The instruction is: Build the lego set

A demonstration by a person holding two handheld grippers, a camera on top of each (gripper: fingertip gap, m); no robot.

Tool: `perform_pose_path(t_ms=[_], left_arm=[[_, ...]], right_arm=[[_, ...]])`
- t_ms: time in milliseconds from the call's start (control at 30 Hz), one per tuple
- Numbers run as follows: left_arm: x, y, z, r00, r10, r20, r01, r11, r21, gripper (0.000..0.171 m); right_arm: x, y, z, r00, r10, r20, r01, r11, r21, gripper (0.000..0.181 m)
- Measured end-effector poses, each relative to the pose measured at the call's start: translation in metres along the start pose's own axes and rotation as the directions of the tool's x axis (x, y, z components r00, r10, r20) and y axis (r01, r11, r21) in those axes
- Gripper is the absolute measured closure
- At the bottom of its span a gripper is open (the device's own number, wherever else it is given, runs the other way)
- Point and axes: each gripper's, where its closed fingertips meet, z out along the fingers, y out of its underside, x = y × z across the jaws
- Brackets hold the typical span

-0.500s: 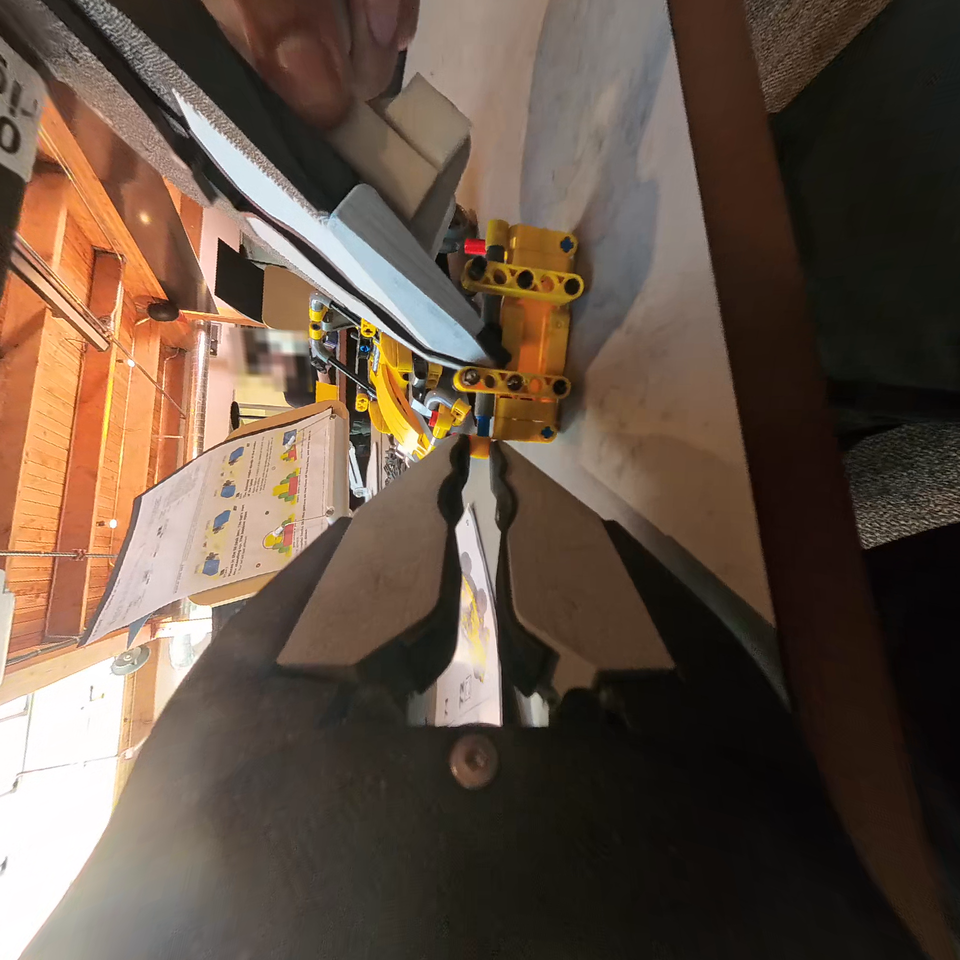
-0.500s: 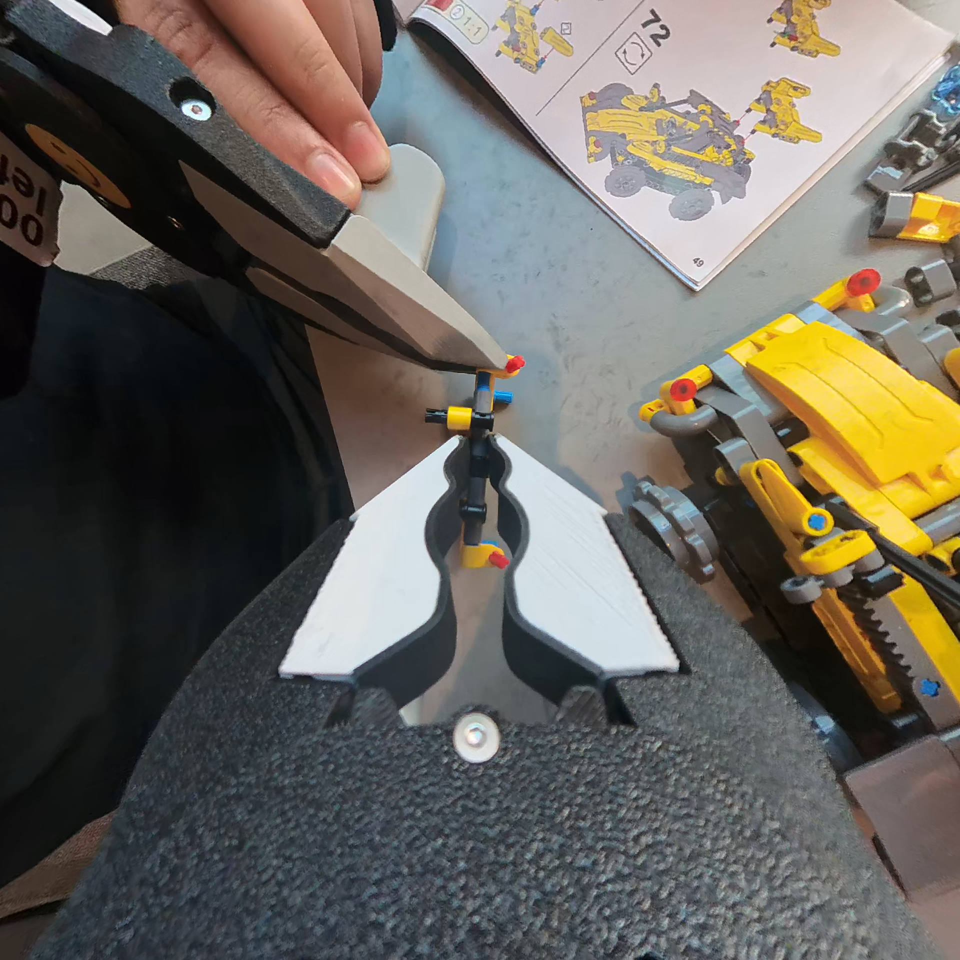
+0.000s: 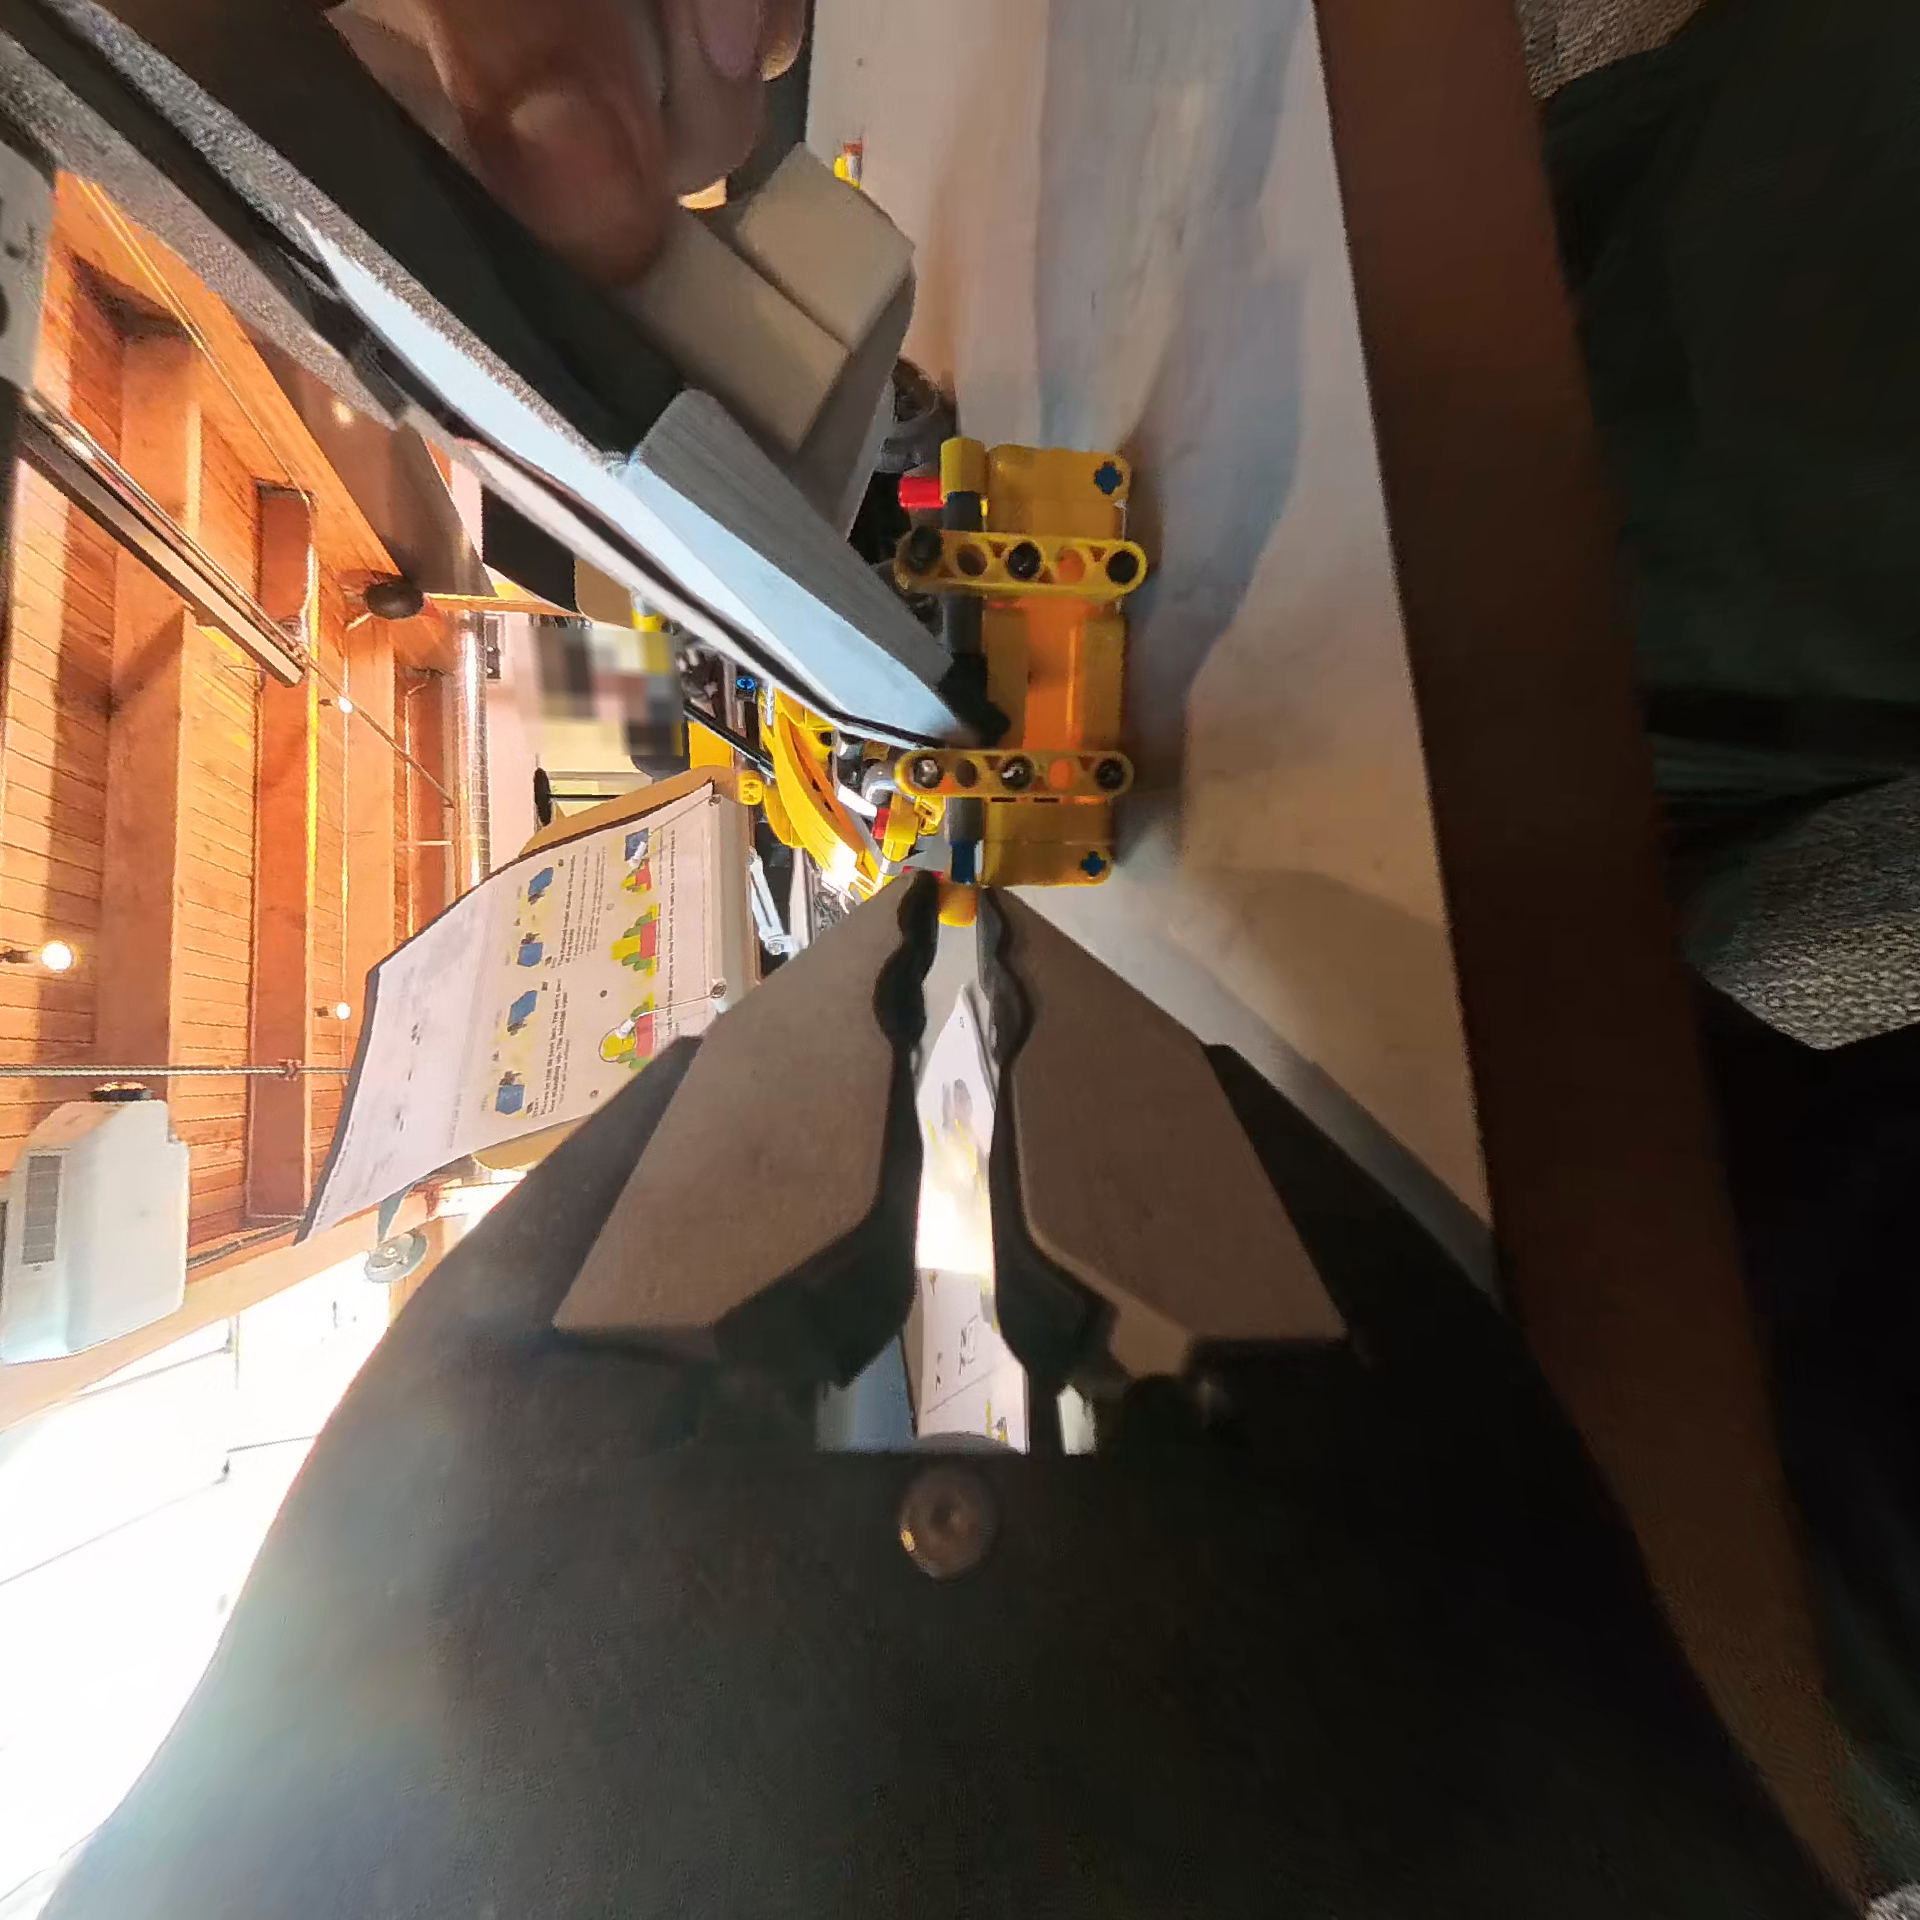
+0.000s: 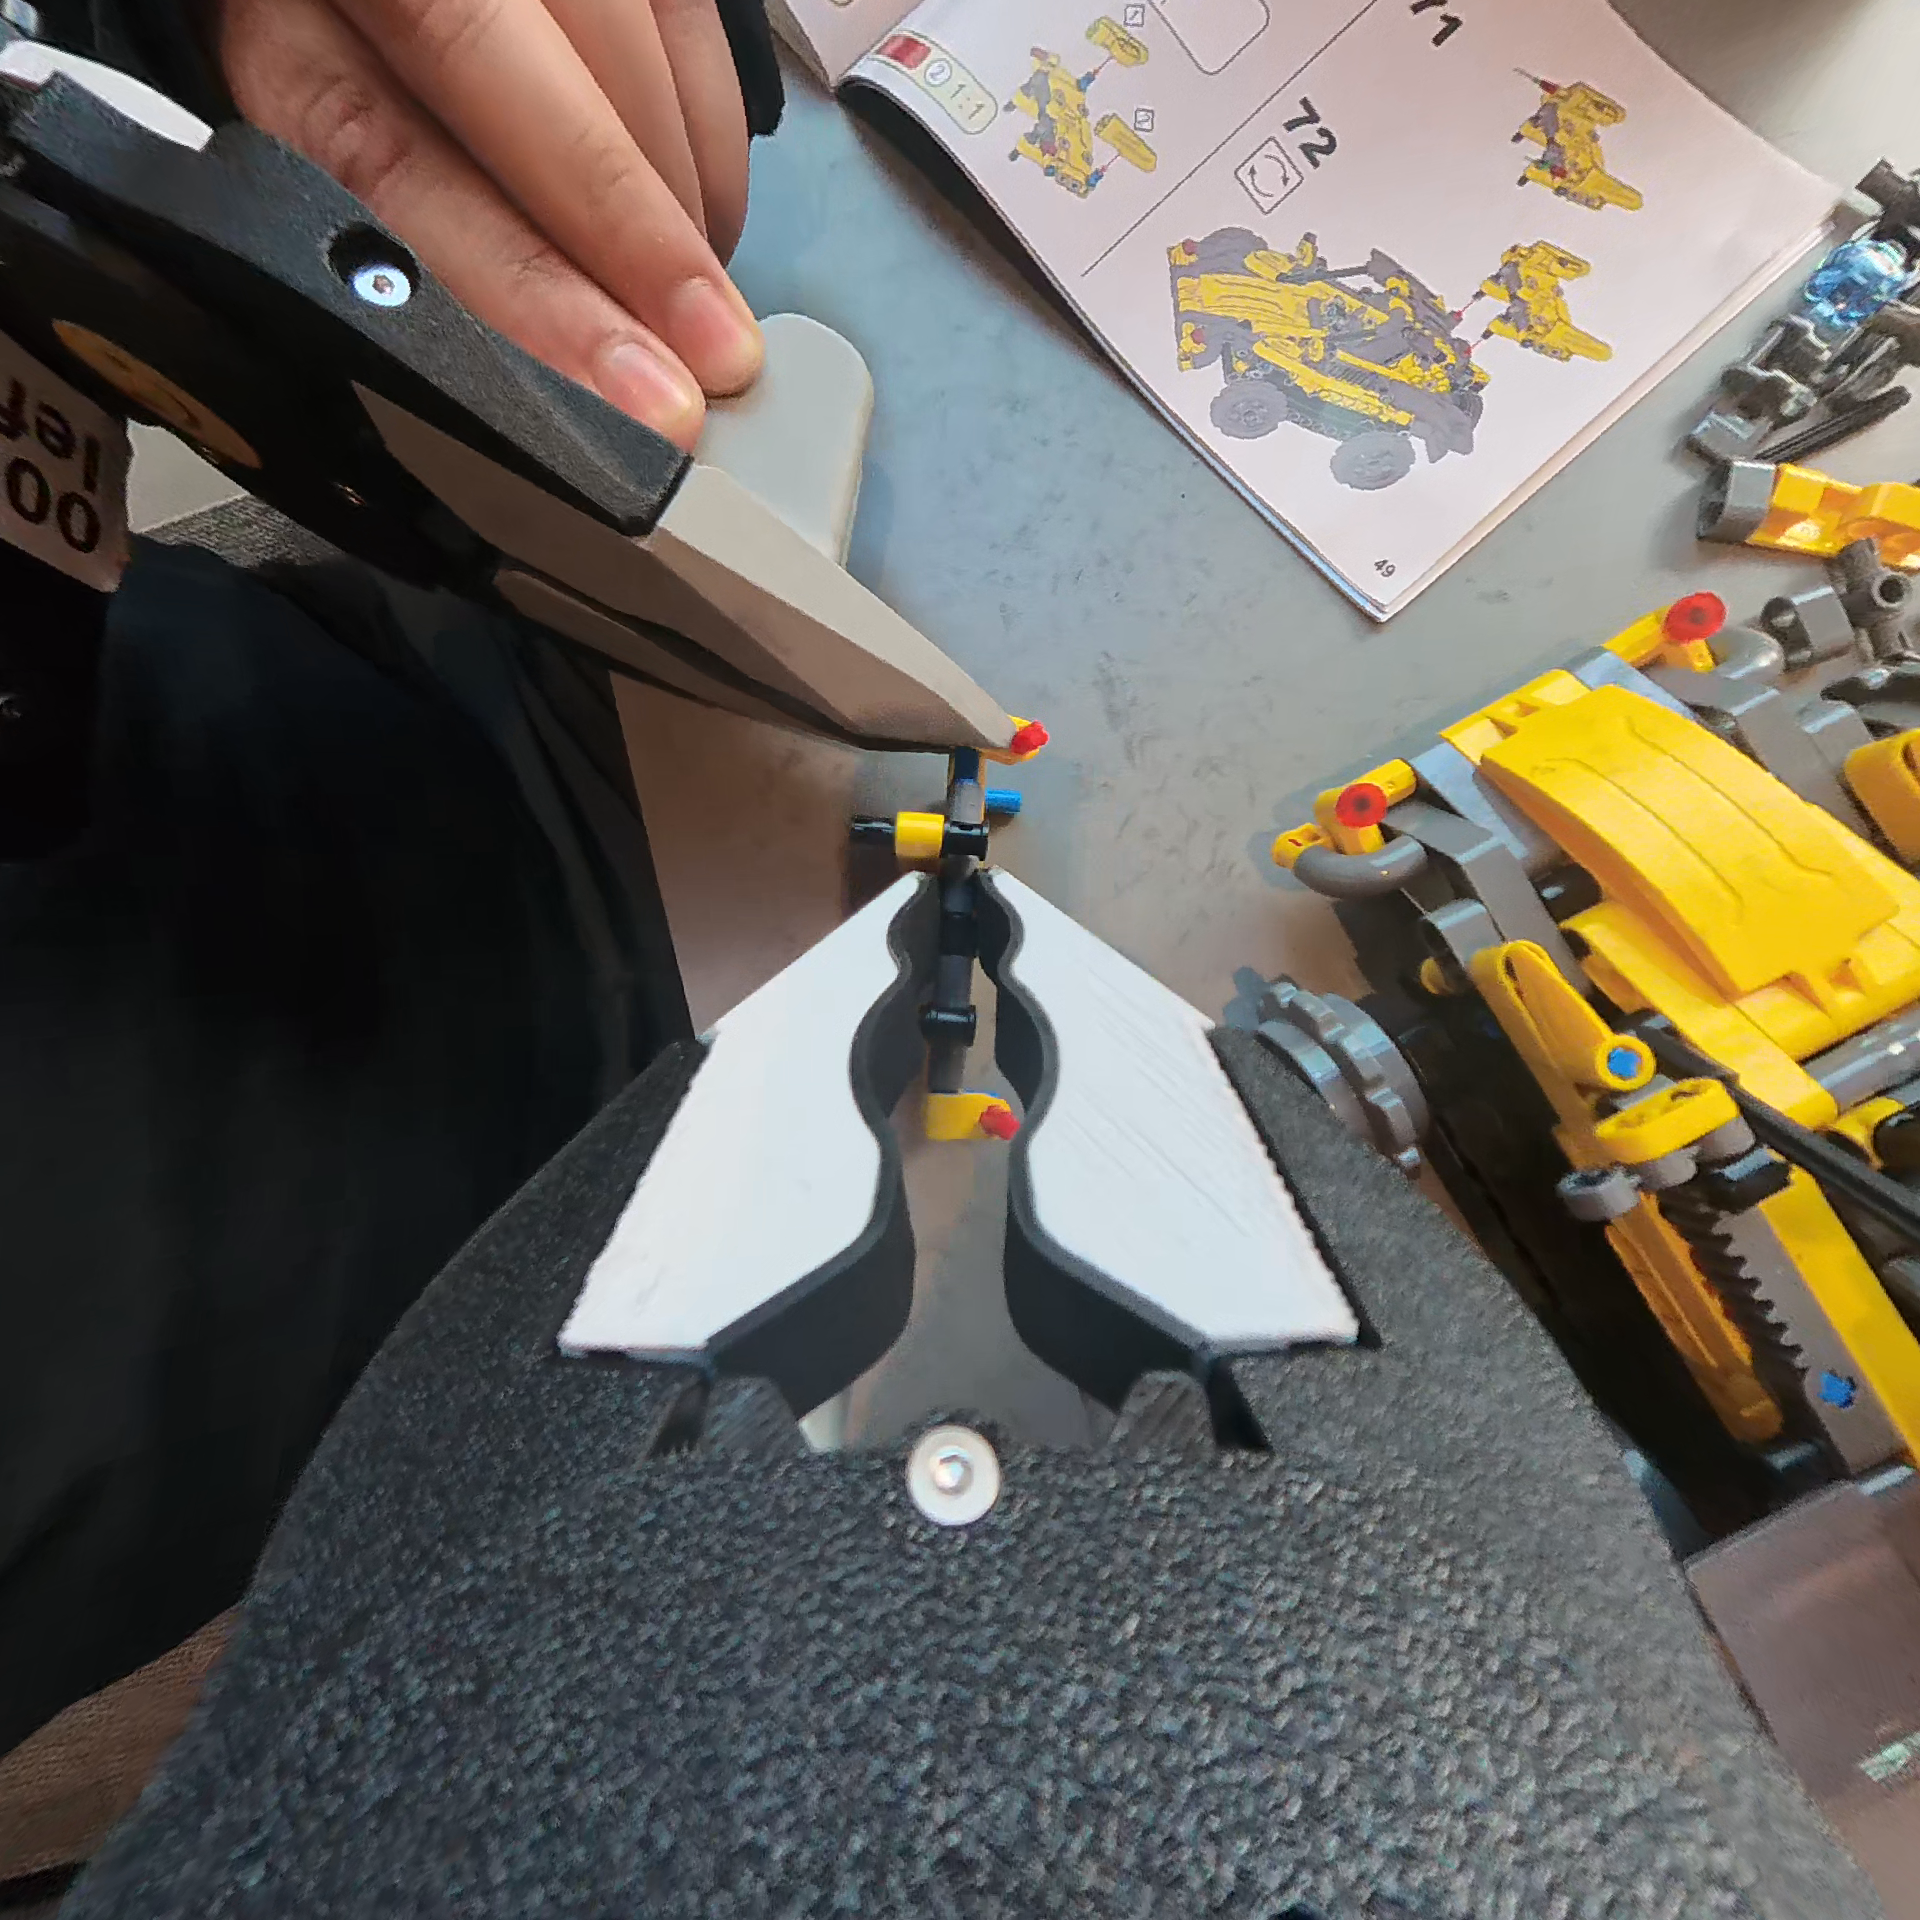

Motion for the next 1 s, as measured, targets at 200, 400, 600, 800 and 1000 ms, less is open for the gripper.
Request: perform_pose_path(t_ms=[200, 400, 600, 800, 1000], left_arm=[[0.001, 0.000, 0.000, 0.993, -0.115, -0.033, 0.116, 0.992, 0.041, 0.168], [0.001, 0.001, -0.002, 0.989, -0.146, -0.036, 0.147, 0.988, 0.041, 0.168], [0.002, -0.002, -0.006, 0.976, -0.203, -0.082, 0.210, 0.973, 0.095, 0.168], [0.002, -0.002, -0.009, 0.974, -0.205, -0.094, 0.215, 0.970, 0.114, 0.168], [0.002, -0.004, -0.013, 0.988, -0.142, -0.065, 0.150, 0.978, 0.143, 0.167]], right_arm=[[0.001, 0.002, -0.001, 1.000, 0.003, -0.022, -0.003, 1.000, -0.010, 0.175], [0.001, 0.001, -0.001, 0.999, 0.005, -0.039, -0.006, 1.000, -0.014, 0.175], [-0.001, 0.003, -0.001, 0.998, -0.026, -0.051, 0.024, 0.999, -0.044, 0.174], [-0.003, 0.001, 0.000, 0.999, -0.031, -0.043, 0.030, 0.999, -0.033, 0.174], [-0.003, 0.001, 0.001, 0.989, -0.123, -0.088, 0.119, 0.992, -0.048, 0.174]])
